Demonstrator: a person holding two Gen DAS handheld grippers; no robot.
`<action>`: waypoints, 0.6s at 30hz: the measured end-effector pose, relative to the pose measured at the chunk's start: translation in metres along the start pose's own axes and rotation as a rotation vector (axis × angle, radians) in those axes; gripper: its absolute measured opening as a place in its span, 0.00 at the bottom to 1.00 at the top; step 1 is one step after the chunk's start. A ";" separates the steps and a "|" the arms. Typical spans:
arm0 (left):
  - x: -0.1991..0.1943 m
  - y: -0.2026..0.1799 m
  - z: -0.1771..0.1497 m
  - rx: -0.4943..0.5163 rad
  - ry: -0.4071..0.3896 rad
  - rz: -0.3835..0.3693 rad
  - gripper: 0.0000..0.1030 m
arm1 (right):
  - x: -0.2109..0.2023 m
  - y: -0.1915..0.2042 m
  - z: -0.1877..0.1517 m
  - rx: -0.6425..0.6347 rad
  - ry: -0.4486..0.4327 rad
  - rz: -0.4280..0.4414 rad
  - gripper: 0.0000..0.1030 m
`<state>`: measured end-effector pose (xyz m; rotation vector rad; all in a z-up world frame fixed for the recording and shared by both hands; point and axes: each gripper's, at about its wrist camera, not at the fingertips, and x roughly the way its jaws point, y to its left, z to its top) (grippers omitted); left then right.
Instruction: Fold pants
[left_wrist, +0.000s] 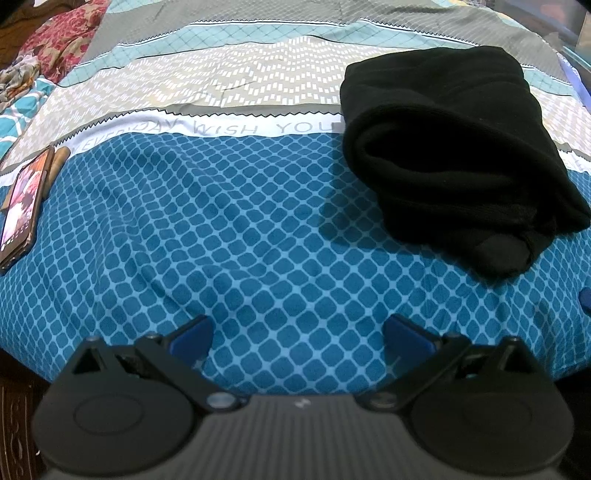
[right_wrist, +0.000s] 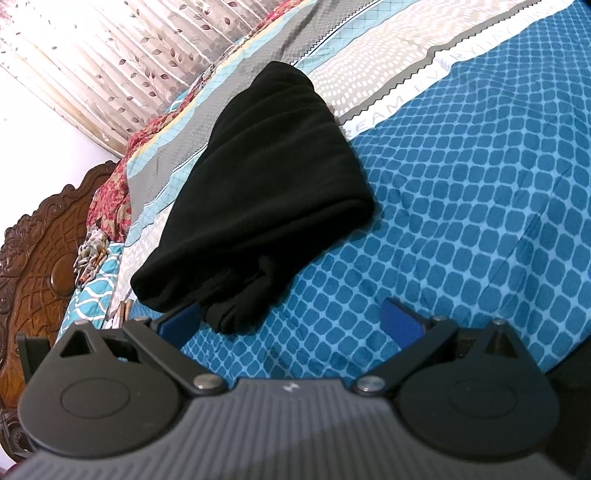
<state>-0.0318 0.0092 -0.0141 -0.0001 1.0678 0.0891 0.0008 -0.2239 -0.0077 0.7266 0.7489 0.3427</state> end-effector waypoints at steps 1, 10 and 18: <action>0.000 0.000 0.000 0.000 0.000 0.000 1.00 | 0.000 0.000 0.000 -0.005 0.001 -0.002 1.00; -0.001 -0.001 0.001 0.009 -0.004 0.003 1.00 | -0.002 0.010 -0.001 -0.052 0.015 -0.043 1.00; -0.026 0.008 0.017 0.013 -0.115 -0.007 1.00 | -0.019 0.032 0.006 -0.195 -0.082 -0.054 0.94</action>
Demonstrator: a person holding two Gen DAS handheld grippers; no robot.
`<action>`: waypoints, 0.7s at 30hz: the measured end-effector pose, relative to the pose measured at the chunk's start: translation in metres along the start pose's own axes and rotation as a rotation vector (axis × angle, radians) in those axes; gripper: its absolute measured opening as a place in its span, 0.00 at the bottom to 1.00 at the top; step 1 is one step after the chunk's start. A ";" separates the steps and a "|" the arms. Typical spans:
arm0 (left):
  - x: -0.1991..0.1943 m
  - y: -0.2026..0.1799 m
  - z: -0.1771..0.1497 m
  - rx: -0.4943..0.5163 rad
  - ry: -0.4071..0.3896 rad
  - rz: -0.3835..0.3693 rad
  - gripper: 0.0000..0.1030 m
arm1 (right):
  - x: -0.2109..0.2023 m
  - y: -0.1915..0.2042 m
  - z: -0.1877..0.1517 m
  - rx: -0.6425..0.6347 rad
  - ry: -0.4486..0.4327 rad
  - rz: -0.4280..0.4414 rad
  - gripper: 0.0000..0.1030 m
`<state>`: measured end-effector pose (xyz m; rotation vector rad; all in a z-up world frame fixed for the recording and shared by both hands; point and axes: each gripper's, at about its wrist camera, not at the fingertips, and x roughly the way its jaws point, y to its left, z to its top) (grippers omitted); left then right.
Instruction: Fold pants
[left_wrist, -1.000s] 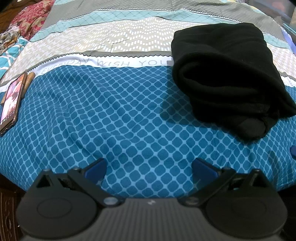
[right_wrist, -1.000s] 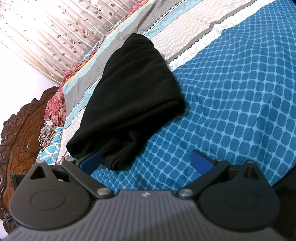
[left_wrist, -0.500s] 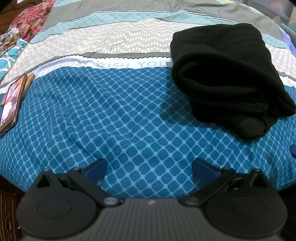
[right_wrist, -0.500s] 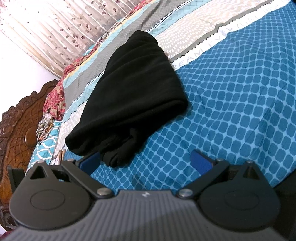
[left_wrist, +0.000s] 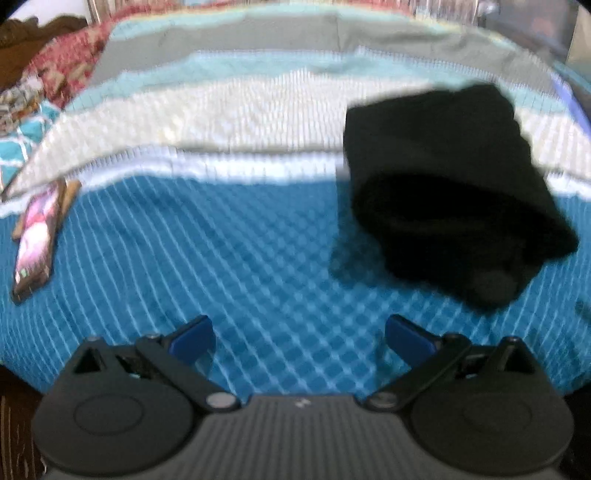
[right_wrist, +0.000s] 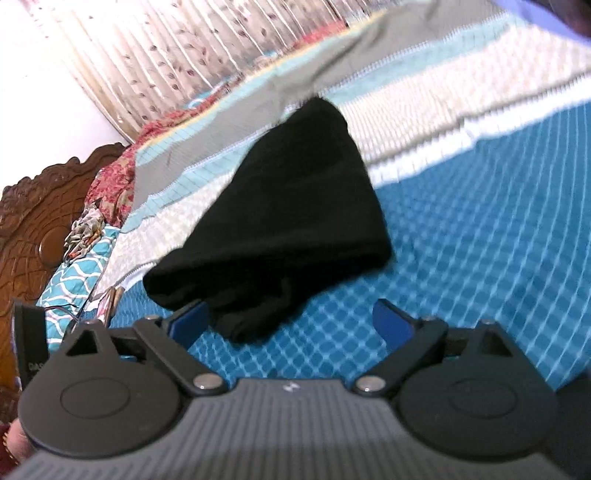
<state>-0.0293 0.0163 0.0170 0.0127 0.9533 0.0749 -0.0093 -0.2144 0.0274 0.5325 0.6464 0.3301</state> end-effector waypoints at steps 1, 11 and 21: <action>-0.004 0.002 0.004 -0.005 -0.023 -0.011 1.00 | -0.001 0.000 0.002 -0.007 -0.012 -0.003 0.94; 0.002 0.041 0.063 -0.124 -0.038 -0.393 1.00 | 0.001 -0.022 0.047 -0.063 -0.074 -0.005 0.94; 0.085 0.030 0.093 -0.254 0.115 -0.614 1.00 | 0.035 -0.048 0.069 -0.058 -0.009 0.012 0.94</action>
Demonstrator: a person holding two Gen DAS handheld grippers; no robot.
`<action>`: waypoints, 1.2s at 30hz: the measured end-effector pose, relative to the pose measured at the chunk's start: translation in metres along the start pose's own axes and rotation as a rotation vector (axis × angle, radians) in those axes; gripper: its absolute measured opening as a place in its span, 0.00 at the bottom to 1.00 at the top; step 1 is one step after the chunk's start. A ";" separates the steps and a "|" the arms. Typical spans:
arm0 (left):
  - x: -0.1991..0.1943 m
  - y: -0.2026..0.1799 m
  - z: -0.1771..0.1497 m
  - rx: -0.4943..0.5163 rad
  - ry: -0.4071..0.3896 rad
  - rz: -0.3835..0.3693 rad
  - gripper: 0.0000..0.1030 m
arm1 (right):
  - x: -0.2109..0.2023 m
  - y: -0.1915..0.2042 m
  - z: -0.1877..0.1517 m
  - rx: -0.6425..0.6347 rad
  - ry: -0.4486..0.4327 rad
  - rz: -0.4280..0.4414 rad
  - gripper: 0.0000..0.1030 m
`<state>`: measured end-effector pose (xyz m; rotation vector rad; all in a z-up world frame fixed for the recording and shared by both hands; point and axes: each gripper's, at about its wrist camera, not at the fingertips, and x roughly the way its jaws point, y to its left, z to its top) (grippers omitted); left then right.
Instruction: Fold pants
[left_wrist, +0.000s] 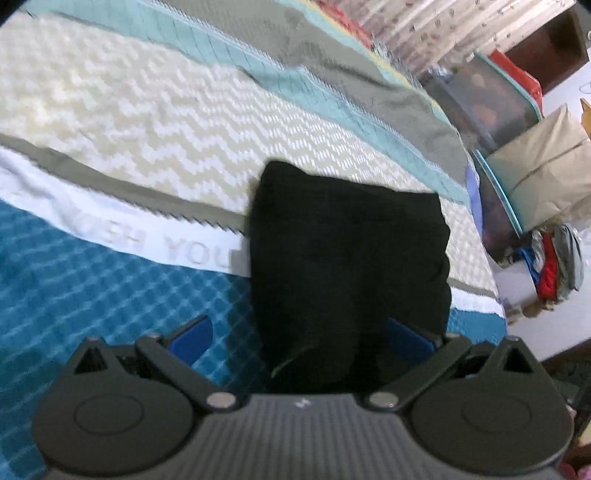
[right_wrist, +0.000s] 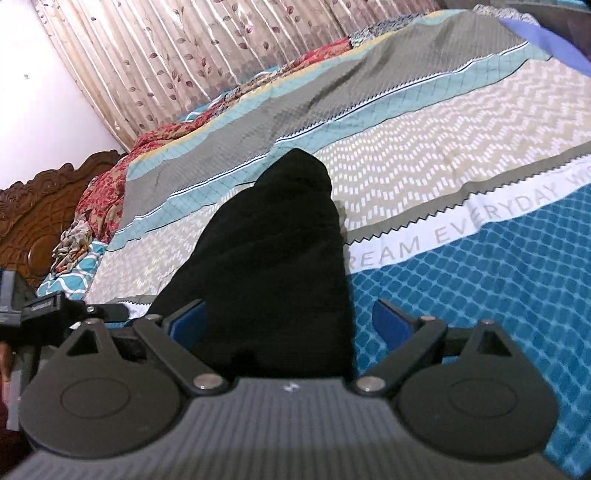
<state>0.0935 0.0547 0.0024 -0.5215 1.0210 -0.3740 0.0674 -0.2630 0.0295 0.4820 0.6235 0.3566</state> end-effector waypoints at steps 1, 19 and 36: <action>0.009 0.000 0.000 0.001 0.021 -0.007 1.00 | 0.004 -0.001 0.003 -0.002 0.009 0.010 0.94; 0.018 -0.011 0.035 -0.032 -0.101 -0.240 0.56 | 0.068 0.029 0.031 0.063 0.126 0.339 0.60; 0.120 -0.015 0.170 0.078 -0.235 0.332 0.88 | 0.209 0.025 0.124 -0.028 0.068 0.083 0.69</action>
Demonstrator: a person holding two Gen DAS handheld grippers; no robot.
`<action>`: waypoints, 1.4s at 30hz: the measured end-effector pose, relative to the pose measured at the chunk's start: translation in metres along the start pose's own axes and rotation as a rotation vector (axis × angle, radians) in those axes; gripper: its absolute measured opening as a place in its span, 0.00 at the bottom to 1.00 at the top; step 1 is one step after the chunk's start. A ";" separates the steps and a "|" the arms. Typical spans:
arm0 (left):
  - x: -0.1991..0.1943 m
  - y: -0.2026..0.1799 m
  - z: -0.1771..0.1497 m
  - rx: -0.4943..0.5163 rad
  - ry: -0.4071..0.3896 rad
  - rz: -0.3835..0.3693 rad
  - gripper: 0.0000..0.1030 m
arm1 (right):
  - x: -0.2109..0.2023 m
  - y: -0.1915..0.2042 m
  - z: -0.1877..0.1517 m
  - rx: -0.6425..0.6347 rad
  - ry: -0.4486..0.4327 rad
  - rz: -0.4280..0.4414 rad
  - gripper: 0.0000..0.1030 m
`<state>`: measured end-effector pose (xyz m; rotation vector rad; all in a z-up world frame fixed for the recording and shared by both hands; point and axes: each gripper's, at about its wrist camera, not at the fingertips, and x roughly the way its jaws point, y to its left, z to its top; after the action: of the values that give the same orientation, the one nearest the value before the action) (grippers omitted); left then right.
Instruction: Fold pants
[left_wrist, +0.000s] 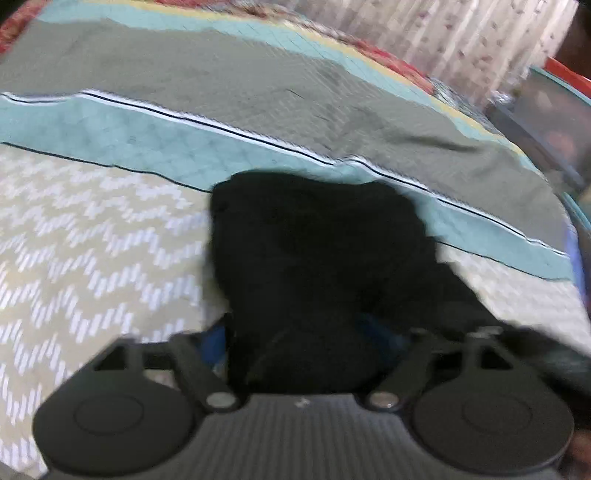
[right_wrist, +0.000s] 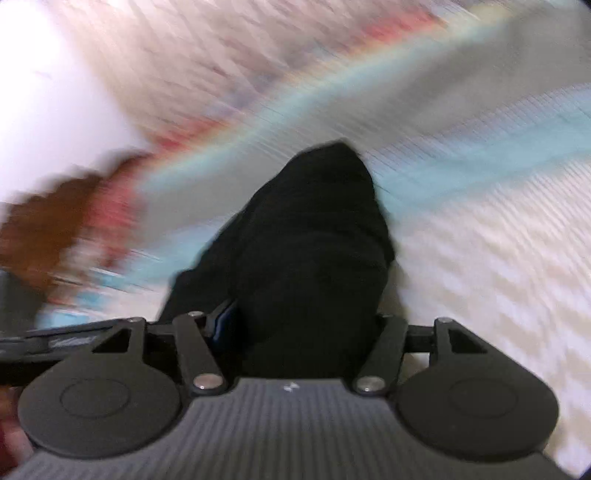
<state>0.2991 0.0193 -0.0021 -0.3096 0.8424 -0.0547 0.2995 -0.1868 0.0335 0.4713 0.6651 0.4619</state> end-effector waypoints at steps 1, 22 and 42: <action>-0.002 -0.001 -0.003 -0.011 -0.010 0.004 0.90 | -0.006 -0.010 -0.006 0.064 -0.026 0.001 0.73; -0.196 -0.057 -0.149 0.265 0.005 0.246 1.00 | -0.162 0.029 -0.125 0.019 -0.100 -0.129 0.87; -0.270 -0.059 -0.199 0.263 -0.033 0.290 1.00 | -0.214 0.068 -0.190 0.034 -0.029 -0.091 1.00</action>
<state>-0.0244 -0.0405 0.0871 0.0599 0.8292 0.1097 0.0056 -0.1986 0.0402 0.4767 0.6639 0.3576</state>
